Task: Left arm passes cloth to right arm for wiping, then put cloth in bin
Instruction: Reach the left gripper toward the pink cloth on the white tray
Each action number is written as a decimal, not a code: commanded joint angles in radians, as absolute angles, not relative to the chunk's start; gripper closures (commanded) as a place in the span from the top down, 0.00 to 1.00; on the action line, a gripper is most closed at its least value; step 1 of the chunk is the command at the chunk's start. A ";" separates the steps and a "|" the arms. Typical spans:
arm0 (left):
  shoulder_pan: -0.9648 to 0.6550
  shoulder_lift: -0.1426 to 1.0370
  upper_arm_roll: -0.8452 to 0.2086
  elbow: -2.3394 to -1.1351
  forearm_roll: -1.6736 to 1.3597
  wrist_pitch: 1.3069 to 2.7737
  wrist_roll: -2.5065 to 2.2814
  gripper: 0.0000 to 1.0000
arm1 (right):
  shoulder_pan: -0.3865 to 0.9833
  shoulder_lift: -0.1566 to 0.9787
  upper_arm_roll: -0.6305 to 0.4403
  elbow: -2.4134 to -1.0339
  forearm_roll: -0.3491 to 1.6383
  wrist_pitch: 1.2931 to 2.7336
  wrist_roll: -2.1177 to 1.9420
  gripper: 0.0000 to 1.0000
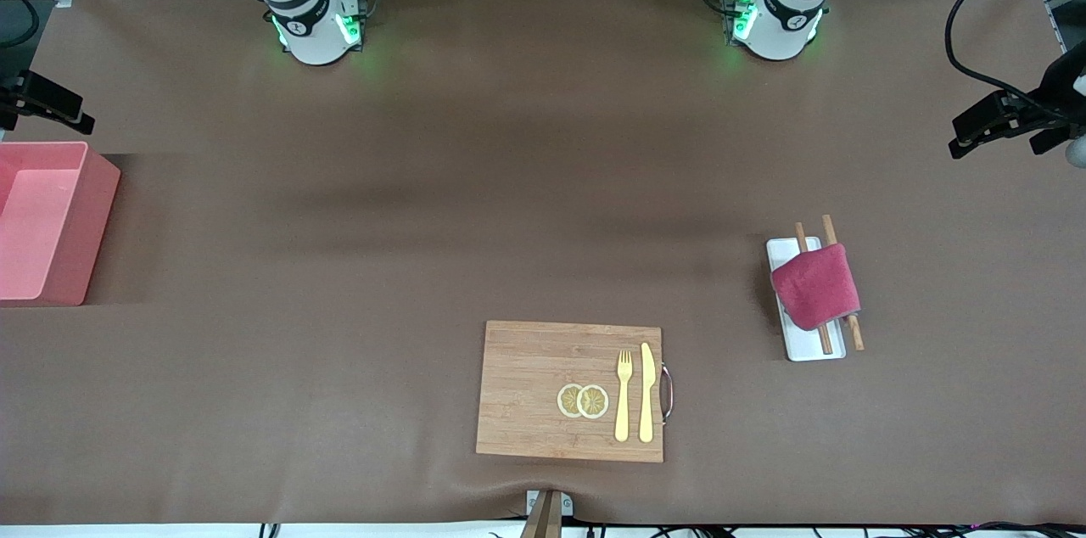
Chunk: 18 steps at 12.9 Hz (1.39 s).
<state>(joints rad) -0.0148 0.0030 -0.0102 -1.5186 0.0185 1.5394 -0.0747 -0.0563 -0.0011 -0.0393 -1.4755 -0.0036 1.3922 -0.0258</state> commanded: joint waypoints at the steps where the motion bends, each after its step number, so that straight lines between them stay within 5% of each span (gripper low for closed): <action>1: -0.035 0.011 0.005 -1.488 0.043 1.506 -0.094 1.00 | -0.057 -0.008 -0.034 -1.471 -0.006 1.384 -0.012 1.00; 8: -0.012 0.020 0.003 -1.543 0.040 1.532 -0.090 1.00 | -0.057 -0.006 -0.034 -1.471 -0.006 1.382 -0.012 1.00; 12: 0.009 0.021 0.000 -1.727 0.017 1.751 -0.094 1.00 | -0.055 -0.002 -0.032 -1.471 -0.006 1.381 -0.014 1.00; 18: -0.009 0.191 -0.011 -1.867 -0.020 2.054 -0.101 1.00 | -0.009 0.015 -0.032 -1.471 -0.006 1.382 -0.014 1.00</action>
